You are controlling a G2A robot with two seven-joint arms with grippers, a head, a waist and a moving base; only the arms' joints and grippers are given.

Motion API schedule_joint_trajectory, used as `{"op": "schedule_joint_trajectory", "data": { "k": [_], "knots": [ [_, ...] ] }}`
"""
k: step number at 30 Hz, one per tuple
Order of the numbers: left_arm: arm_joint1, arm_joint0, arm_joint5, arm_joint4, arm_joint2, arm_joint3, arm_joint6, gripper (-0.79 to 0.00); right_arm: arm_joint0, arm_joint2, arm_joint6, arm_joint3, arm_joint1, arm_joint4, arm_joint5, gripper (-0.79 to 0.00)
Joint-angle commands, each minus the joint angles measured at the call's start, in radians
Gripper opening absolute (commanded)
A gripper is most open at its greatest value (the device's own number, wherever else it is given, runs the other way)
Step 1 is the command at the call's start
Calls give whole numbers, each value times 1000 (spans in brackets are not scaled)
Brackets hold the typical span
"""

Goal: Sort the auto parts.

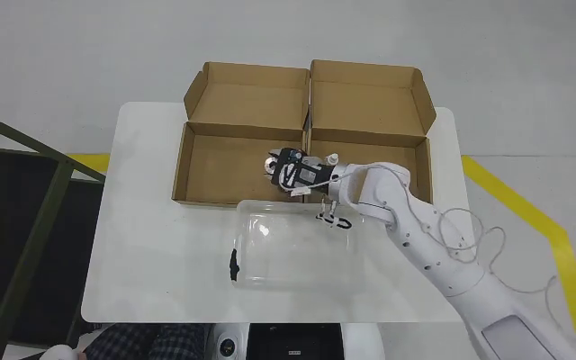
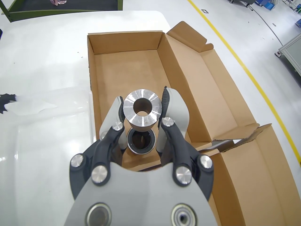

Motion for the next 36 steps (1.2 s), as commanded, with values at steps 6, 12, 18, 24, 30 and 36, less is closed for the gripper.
{"op": "schedule_joint_trajectory", "data": {
  "k": [6,12,18,24,30,36],
  "knots": [
    [0,0,0,0,0,0,0,0,54,-35,-8,109,-28,0,27,-785],
    [0,0,0,0,0,0,0,0,88,-52,-19,176,-48,-4,45,-785],
    [0,0,0,0,0,0,0,0,111,-72,-17,227,-68,-8,61,-785],
    [0,0,0,0,0,0,0,0,129,-85,5,259,-86,-16,86,-785],
    [0,0,0,0,0,0,0,0,143,-93,35,286,-101,-22,104,-782],
    [0,0,0,0,0,0,0,0,152,-100,63,307,-114,-31,115,-588]
  ]
}}
